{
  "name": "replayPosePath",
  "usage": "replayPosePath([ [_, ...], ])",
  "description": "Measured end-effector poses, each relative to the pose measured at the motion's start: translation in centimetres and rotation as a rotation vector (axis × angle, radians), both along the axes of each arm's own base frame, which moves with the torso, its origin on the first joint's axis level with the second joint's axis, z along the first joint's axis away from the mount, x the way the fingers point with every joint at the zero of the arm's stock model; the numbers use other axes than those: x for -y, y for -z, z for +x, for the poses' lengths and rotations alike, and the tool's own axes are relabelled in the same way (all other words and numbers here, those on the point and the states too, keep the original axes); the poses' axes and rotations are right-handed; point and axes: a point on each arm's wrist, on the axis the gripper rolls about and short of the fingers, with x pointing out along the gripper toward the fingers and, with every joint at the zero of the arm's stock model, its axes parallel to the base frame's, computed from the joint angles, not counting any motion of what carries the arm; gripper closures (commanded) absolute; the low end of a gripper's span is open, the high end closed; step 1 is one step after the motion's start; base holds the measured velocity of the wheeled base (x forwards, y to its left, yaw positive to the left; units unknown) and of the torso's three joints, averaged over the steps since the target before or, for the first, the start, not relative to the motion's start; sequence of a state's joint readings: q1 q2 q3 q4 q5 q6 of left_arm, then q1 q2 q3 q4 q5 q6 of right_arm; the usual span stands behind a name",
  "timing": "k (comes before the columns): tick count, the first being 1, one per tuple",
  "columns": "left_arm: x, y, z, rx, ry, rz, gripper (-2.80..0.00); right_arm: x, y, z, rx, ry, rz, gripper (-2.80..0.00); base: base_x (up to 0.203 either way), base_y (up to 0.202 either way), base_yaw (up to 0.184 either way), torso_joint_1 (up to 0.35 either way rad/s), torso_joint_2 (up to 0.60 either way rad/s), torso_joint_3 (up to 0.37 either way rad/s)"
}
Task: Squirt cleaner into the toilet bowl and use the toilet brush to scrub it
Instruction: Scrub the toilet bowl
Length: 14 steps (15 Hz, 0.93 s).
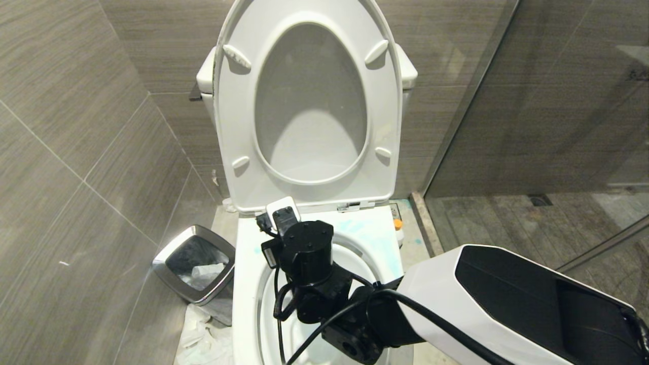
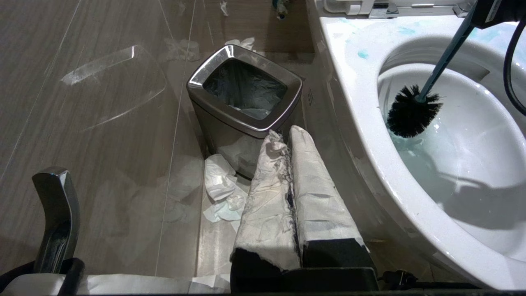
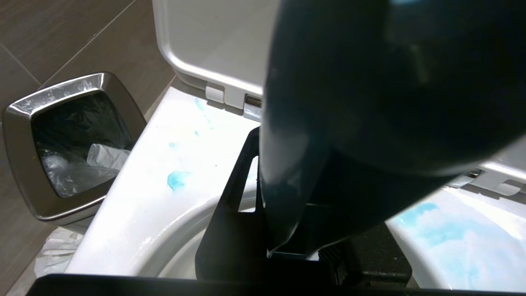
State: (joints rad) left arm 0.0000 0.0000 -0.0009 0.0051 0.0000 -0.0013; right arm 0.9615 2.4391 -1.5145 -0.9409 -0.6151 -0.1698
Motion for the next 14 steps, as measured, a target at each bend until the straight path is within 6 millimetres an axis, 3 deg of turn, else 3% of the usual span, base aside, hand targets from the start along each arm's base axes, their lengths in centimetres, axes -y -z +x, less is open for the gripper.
replayPosePath([
  [4, 0.01, -0.01, 0.00, 0.000, 0.005, 0.002, 0.00, -0.01, -0.05, 0.01, 0.001, 0.000, 0.001, 0.00, -0.101, 0.000, -0.007, 0.004, 0.00, 0.002],
  [12, 0.00, 0.01, 0.02, -0.002, 0.000, -0.001, 0.00, 0.04, -0.01, 0.03, 0.000, 0.002, -0.001, 0.00, 0.000, 0.000, 0.000, 0.000, 0.00, 0.000],
  [14, 0.00, 0.00, 0.02, -0.002, 0.004, 0.003, 0.00, 0.03, -0.06, 0.03, 0.001, 0.003, 0.001, 0.00, -0.148, 0.000, -0.017, 0.003, 0.00, 0.002],
])
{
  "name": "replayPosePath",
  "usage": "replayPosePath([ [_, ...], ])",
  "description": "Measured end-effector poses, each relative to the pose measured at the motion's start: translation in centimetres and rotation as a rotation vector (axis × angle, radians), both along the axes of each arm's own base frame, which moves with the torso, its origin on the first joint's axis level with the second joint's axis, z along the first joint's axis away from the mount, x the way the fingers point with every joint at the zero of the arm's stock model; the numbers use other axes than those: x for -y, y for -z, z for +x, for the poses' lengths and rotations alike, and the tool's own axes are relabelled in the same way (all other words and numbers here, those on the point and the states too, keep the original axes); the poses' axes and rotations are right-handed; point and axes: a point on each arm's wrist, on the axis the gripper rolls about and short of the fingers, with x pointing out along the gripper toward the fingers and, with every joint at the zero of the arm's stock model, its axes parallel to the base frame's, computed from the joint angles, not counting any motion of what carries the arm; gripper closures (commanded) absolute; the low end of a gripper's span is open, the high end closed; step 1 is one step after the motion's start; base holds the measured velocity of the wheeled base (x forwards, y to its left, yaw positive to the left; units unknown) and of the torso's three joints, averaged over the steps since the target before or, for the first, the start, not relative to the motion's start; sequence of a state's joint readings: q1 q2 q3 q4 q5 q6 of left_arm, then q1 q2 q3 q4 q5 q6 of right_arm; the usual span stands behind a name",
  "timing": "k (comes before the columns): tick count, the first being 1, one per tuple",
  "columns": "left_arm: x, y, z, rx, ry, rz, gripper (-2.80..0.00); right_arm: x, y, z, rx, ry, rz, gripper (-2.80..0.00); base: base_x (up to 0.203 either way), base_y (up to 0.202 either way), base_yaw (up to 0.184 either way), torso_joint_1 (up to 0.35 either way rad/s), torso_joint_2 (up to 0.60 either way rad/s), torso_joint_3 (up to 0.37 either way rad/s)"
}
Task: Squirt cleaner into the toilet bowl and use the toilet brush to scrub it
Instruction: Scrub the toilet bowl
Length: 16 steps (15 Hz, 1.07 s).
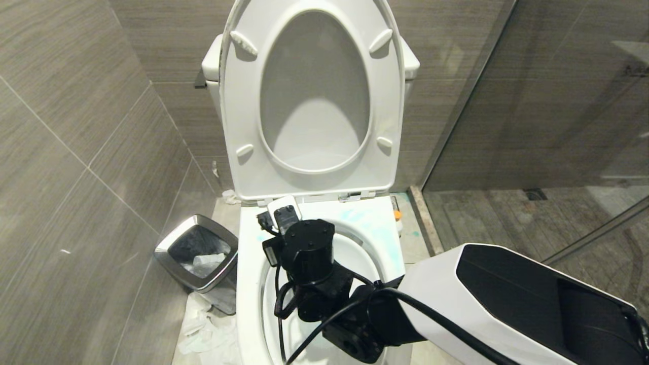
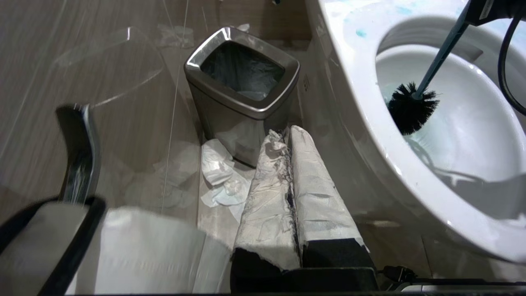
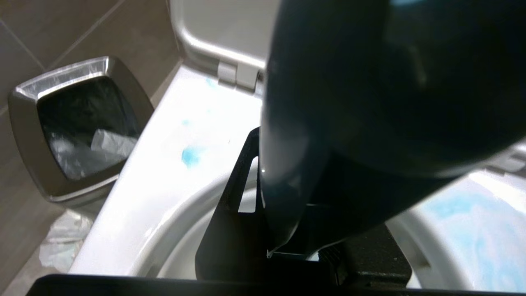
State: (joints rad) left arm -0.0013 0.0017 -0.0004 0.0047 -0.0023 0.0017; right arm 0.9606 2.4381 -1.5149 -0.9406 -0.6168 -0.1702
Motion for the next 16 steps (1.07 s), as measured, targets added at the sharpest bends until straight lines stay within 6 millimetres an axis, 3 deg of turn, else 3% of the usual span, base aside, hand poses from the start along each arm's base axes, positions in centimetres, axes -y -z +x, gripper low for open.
replayPosePath([
  [9, -0.01, 0.01, 0.00, 0.000, -0.005, -0.003, 0.00, 0.01, -0.09, -0.07, 0.001, -0.002, 0.000, 0.00, -0.010, 0.000, 0.000, 0.000, 0.00, 0.001],
  [16, -0.01, -0.01, -0.01, 0.000, -0.004, -0.004, 0.00, 0.01, 0.26, -0.09, -0.015, 0.002, -0.104, 0.00, 0.000, 0.000, 0.000, 0.000, 0.00, 0.000],
])
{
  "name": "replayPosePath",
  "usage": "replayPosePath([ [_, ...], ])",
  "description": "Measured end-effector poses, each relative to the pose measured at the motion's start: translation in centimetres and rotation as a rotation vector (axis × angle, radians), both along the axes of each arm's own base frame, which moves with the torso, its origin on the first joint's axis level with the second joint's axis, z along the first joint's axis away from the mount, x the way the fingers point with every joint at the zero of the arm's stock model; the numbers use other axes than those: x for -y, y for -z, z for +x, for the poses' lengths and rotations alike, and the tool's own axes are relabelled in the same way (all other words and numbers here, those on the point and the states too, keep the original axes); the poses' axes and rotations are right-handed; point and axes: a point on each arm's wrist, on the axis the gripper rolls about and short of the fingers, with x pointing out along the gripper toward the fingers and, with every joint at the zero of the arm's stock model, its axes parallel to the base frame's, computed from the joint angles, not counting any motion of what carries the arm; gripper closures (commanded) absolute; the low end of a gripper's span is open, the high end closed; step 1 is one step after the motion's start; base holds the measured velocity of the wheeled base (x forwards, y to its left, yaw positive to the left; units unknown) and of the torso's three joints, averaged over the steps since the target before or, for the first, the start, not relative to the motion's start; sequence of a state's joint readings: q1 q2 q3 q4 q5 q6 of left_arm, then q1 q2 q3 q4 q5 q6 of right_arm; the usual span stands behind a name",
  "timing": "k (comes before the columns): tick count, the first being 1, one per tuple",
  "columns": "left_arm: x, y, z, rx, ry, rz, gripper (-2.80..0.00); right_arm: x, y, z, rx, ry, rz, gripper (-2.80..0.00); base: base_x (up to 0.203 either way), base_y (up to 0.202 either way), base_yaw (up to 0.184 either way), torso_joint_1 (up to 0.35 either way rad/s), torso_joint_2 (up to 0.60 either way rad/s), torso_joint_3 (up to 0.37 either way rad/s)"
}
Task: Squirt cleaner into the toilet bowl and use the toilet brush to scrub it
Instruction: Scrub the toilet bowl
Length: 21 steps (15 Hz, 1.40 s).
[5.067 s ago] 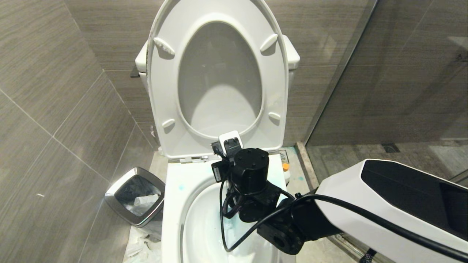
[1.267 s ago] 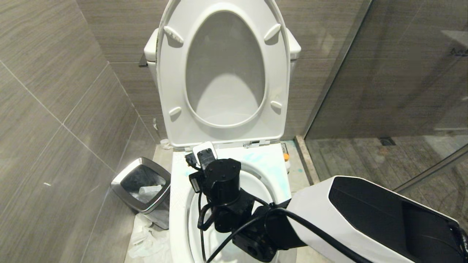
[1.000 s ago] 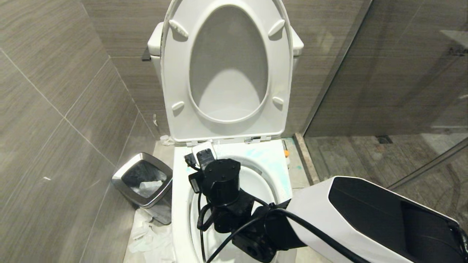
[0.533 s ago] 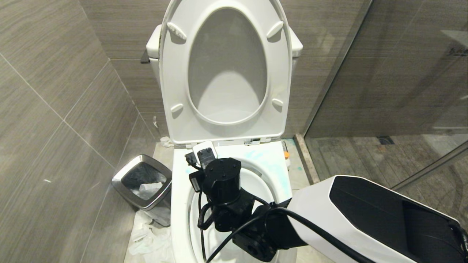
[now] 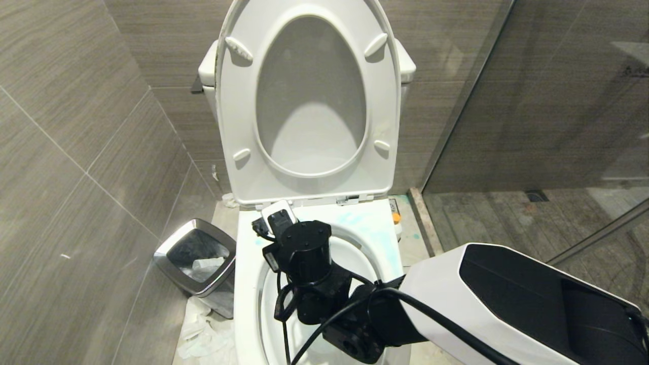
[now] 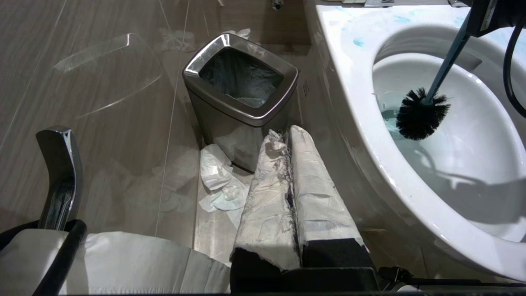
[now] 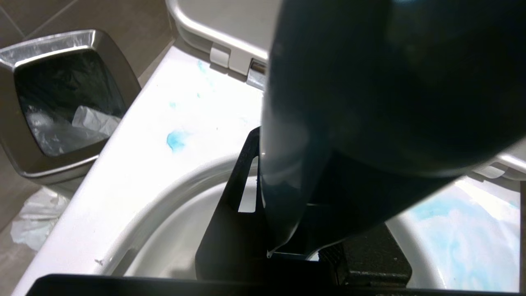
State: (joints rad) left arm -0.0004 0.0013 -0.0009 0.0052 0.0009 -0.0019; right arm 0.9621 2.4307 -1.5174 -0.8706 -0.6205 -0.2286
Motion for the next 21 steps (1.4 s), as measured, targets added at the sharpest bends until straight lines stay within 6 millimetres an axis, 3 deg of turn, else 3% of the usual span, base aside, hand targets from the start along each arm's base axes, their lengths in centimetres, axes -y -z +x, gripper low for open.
replayPosePath([
  [4, 0.0, 0.0, 0.0, 0.001, -0.001, 0.001, 0.00, 0.2, -0.2, 0.3, -0.002, 0.028, -0.007, 0.00, 0.000, 0.000, 0.000, 0.000, 0.00, 0.000],
  [9, 0.0, 0.0, 0.0, 0.001, -0.001, 0.003, 0.00, 0.8, -0.4, 2.2, 0.016, 0.068, 0.004, 0.00, 0.000, 0.000, 0.000, 0.000, 0.00, 0.000],
  [14, 0.0, 0.0, 0.0, 0.002, 0.000, 0.004, 0.00, -1.5, -1.7, 3.9, 0.055, 0.048, 0.046, 0.00, 0.000, 0.000, 0.000, 0.000, 0.00, 0.000],
  [18, 0.0, 0.0, 0.0, 0.003, 0.001, 0.004, 0.00, -5.0, 0.7, 2.2, 0.024, -0.045, 0.019, 0.00, 0.000, 0.000, 0.000, 0.000, 0.00, 0.000],
  [21, 0.0, 0.0, 0.0, 0.003, 0.001, 0.004, 0.00, -6.5, 2.3, 0.2, -0.006, -0.087, 0.020, 0.00, 0.000, 0.000, 0.000, 0.000, 0.00, 0.000],
])
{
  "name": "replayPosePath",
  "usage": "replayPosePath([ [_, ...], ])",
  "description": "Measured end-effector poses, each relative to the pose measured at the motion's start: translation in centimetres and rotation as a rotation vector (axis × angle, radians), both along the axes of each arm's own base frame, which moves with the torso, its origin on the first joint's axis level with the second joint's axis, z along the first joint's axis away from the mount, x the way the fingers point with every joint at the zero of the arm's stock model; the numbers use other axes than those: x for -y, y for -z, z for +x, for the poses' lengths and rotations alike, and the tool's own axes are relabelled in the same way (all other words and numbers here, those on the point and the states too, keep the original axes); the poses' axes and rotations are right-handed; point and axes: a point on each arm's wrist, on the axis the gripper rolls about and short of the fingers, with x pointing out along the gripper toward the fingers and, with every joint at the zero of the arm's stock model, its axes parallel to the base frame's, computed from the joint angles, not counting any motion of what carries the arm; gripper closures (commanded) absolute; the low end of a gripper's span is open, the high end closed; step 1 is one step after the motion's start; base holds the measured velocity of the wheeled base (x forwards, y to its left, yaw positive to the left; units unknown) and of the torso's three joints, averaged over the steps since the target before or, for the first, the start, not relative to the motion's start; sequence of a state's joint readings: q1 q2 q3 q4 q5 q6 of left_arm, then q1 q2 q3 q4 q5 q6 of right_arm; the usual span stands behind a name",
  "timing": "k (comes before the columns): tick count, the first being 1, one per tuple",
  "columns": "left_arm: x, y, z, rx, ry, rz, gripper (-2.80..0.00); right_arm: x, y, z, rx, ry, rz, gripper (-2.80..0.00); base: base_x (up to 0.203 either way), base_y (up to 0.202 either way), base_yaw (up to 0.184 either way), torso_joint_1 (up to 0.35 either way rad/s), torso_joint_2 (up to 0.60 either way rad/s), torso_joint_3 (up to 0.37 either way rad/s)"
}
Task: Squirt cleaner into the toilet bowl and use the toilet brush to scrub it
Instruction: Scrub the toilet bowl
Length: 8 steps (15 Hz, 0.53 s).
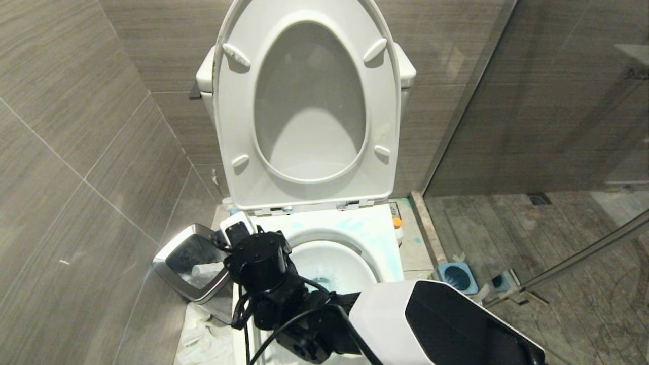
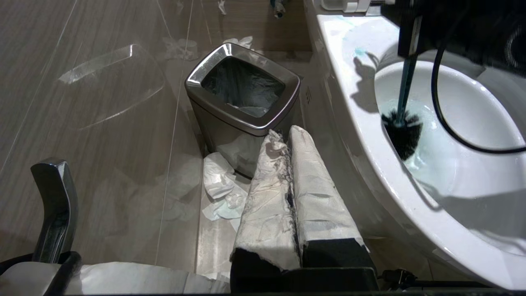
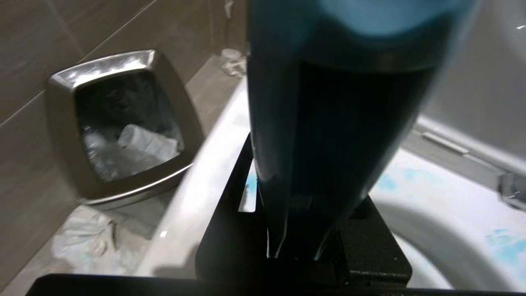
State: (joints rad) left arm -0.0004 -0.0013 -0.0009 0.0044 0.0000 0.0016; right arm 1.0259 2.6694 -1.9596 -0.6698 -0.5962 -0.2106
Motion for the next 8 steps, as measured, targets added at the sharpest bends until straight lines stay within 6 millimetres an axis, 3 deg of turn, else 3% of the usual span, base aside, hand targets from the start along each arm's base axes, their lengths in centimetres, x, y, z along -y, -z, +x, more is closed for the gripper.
replayPosePath([
  [4, 0.0, 0.0, 0.0, 0.000, 0.000, 0.000, 0.00, 0.0, 2.2, -3.4, -0.087, -0.035, -0.048, 0.00, 0.000, 0.000, 0.000, 0.000, 0.00, 0.000],
  [8, 0.0, 0.0, 0.0, 0.000, 0.000, -0.001, 0.00, 2.8, 3.5, -6.6, -0.143, -0.032, -0.098, 0.00, 0.000, 0.000, 0.000, 0.000, 0.00, 0.000],
])
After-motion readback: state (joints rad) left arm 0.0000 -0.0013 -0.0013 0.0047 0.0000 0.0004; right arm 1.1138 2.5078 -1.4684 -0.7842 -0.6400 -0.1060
